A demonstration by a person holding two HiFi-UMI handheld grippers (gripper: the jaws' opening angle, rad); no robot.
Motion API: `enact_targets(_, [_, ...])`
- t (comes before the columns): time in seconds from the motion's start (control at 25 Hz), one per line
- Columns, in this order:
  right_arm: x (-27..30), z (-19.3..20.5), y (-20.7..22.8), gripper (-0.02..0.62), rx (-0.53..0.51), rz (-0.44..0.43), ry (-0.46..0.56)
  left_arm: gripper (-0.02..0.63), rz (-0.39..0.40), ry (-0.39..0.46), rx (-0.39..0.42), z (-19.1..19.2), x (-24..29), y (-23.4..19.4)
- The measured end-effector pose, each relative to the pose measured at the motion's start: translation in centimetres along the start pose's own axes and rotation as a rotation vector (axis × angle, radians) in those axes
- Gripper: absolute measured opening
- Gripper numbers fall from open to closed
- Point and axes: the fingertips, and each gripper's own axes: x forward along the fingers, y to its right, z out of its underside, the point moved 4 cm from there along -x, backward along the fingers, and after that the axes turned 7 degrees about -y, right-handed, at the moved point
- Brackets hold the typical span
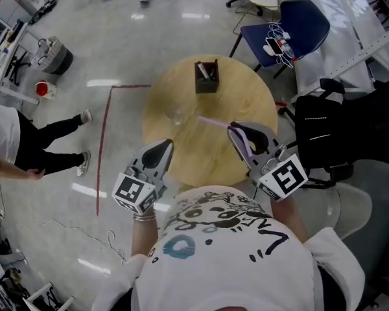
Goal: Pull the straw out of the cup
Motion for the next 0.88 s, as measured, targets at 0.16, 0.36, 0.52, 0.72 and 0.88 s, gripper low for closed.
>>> enact_targets(0.16, [-0.7, -0.1, -0.7, 0.049, -0.043, 0.002, -0.011, 0.015, 0.013, 0.001, -0.003, 0.2, 0.3, 0.6])
enact_targets(0.36, [-1.8, -0.2, -1.1, 0.049, -0.054, -0.001, -0.005, 0.015, 0.041, 0.005, -0.002, 0.2, 1.0, 1.6])
enact_targets(0.52, [-2.5, 0.0, -1.1, 0.049, -0.055, 0.011, -0.007, 0.015, 0.057, 0.018, 0.005, -0.1, 1.4, 2.2])
enact_targets(0.72, [-2.7, -0.1, -0.7, 0.049, -0.064, 0.032, -0.020, 0.015, 0.073, 0.009, 0.010, 0.0, 1.7, 2.2])
enact_targets(0.88, [-2.8, -0.4, -0.4, 0.049, -0.064, 0.047, -0.013, 0.015, 0.077, 0.017, 0.016, -0.4, 1.9, 2.1])
